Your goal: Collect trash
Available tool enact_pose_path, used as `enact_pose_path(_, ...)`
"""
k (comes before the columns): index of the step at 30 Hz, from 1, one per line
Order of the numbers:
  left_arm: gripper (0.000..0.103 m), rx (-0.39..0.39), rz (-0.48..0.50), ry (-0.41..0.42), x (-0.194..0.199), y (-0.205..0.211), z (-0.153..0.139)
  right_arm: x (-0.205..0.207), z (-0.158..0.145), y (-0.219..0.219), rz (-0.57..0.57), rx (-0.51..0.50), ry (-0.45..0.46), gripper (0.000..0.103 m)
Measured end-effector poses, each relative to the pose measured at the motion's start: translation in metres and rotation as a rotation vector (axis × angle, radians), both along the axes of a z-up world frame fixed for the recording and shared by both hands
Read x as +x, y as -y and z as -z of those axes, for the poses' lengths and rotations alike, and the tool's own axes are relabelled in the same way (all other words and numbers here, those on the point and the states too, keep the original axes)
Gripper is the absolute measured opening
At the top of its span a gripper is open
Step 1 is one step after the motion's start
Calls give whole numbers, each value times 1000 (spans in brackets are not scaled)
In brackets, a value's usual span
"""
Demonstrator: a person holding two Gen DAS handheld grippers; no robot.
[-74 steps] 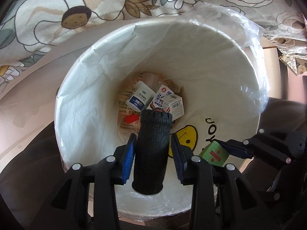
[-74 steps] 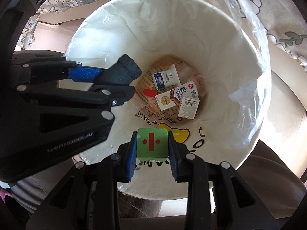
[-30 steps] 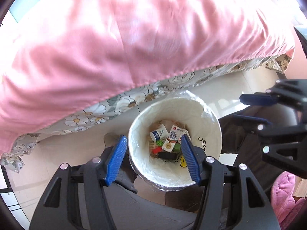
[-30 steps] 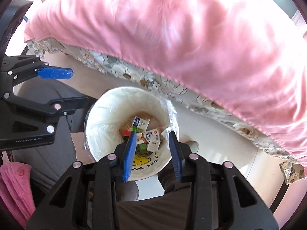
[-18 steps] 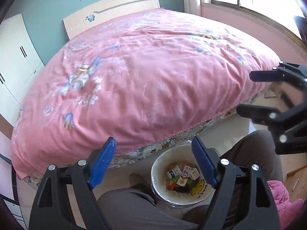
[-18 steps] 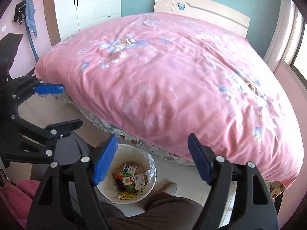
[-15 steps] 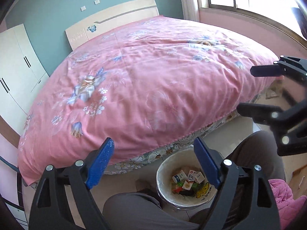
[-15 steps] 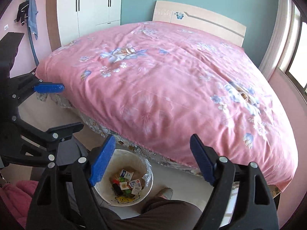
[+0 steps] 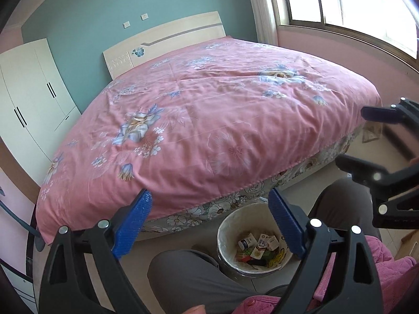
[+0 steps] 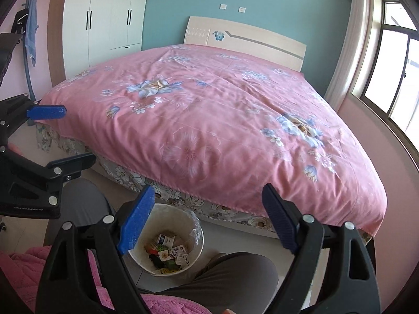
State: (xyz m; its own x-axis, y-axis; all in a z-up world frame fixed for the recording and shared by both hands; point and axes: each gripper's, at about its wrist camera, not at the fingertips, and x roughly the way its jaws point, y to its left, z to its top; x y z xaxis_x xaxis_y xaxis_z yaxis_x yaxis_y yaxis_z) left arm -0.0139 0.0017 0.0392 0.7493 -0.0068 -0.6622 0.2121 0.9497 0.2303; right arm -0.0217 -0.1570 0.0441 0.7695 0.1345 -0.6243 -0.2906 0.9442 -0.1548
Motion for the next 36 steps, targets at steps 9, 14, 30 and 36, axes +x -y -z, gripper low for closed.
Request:
enact_pose_path(9, 92, -11, -118, 39, -16, -8, 4, -22, 6, 18, 198, 66, 81, 83)
enact_pose_path(14, 92, -32, -120, 8, -16, -9, 11, -21, 15, 12, 184, 63, 25, 83)
enact_pose_path(30, 92, -63, -132, -10, -16, -16, 13, -25, 14, 9, 184, 64, 36, 83)
enact_pose_path(36, 92, -64, -131, -9, -15, -16, 13, -25, 15, 8, 186, 63, 33, 83)
